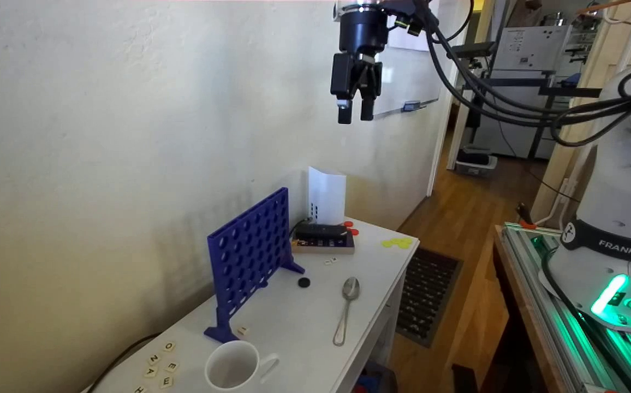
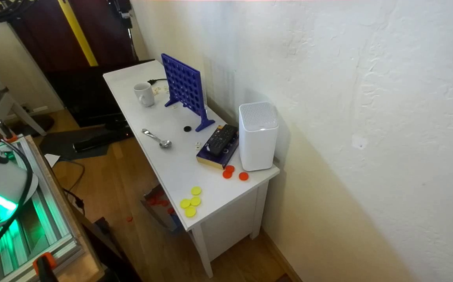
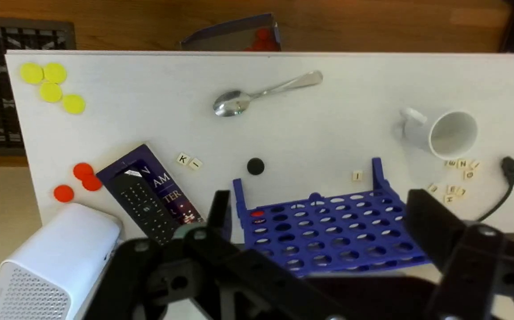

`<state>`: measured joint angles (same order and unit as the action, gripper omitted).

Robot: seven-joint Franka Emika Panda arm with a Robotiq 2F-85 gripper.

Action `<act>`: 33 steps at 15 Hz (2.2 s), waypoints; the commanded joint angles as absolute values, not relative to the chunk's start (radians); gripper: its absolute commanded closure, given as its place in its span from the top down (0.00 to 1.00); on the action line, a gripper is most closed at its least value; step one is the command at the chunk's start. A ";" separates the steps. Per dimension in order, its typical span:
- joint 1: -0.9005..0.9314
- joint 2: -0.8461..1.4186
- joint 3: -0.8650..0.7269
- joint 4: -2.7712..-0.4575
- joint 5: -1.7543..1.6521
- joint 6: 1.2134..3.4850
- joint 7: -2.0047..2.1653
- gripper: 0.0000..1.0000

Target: Put one yellow ring inside the last line of the blue object

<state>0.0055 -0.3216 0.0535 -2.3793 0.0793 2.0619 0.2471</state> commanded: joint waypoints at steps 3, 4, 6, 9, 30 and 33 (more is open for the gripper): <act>-0.090 -0.189 -0.056 -2.363 0.127 2.273 0.285 1.00; -0.101 -0.159 -0.086 -2.368 0.154 2.312 0.257 1.00; -0.126 -0.097 -0.138 -2.376 0.199 2.390 0.200 1.00; -0.166 -0.021 -0.200 -2.383 0.272 2.445 0.099 1.00; -0.360 0.317 -0.278 -2.442 0.135 2.552 -0.191 1.00; -0.380 0.349 -0.271 -2.456 0.077 2.565 -0.312 1.00</act>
